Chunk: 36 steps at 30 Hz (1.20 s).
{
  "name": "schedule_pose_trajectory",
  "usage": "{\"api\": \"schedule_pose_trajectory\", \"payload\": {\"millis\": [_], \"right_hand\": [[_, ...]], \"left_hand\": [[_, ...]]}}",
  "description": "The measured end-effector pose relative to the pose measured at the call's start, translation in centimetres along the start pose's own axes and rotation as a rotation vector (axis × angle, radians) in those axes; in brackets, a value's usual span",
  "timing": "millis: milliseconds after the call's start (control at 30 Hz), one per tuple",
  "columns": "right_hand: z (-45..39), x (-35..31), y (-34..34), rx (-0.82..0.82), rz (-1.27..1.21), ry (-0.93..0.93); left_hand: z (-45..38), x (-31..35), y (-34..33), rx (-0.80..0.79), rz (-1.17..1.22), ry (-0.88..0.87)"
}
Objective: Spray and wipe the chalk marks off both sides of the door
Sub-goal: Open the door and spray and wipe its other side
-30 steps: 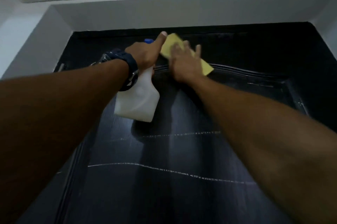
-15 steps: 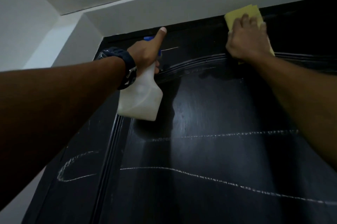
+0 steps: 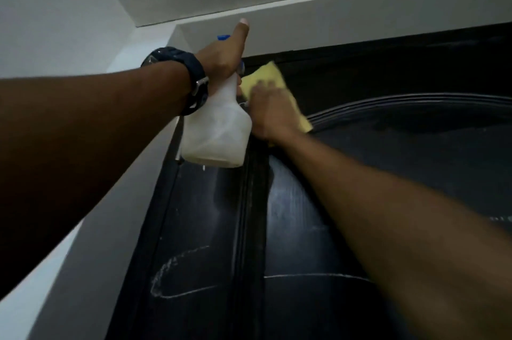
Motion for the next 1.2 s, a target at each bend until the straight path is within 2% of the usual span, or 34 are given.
{"api": "schedule_pose_trajectory", "payload": {"millis": [67, 133, 200, 300, 367, 433, 500, 567, 633, 733, 833, 933, 1033, 1133, 1200], "right_hand": [[0.9, -4.7, -1.6, -0.110, -0.023, 0.080], [0.8, -5.5, -2.2, -0.165, -0.002, 0.091], [-0.4, -3.9, -1.8, -0.147, 0.042, 0.014], [-3.7, -1.0, -1.0, -0.136, 0.036, -0.216], [-4.3, -1.5, -0.9, -0.111, 0.039, -0.284], [-2.5, -3.8, -2.0, -0.080, 0.009, -0.233], [1.9, -6.9, -3.5, -0.076, -0.003, -0.067], [6.6, -9.0, -4.6, -0.147, 0.001, 0.068], [7.7, -9.2, -4.7, -0.196, 0.037, 0.084], [1.4, -8.4, -3.8, -0.153, 0.072, 0.007], [-6.7, -7.9, -3.3, -0.216, 0.019, -0.112], [-9.6, -8.4, -4.3, -0.196, 0.002, -0.139], [-5.3, -10.2, -4.6, -0.179, -0.063, -0.133], [5.1, -12.2, -4.7, -0.160, -0.070, -0.067], [11.4, -12.7, -4.2, -0.226, -0.110, 0.019]], "left_hand": [[-0.3, -1.0, 2.3, -0.015, 0.007, 0.040], [-0.3, -2.1, 4.0, -0.057, 0.027, 0.069], [-0.1, -2.9, 4.9, -0.078, 0.047, 0.060], [0.7, -3.4, 5.0, -0.104, 0.065, 0.008], [1.1, -3.7, 4.8, -0.136, 0.066, -0.044], [1.6, -4.1, 5.2, -0.151, 0.064, -0.039], [1.8, -4.7, 5.7, -0.169, 0.029, -0.007], [2.2, -5.1, 6.1, -0.175, 0.022, 0.017], [2.4, -5.3, 6.4, -0.177, 0.032, 0.043], [2.4, -5.4, 7.0, -0.146, 0.026, -0.002], [2.7, -6.1, 7.2, -0.118, 0.001, -0.059], [3.2, -6.5, 7.3, -0.140, -0.051, -0.084], [2.8, -6.9, 7.7, -0.135, -0.059, -0.060], [2.4, -8.0, 7.8, -0.133, -0.062, -0.013], [2.4, -8.3, 7.6, -0.138, -0.024, 0.007]]}}
Point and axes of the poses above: each hand's wrist, its own z-axis away from the middle knuckle, its own y-axis out of the back of the hand, x = y × z, the point moved 3 cm from there along -z, towards the middle knuckle, and after that the axes turned 12 degrees about -y, right-handed, at the moved point
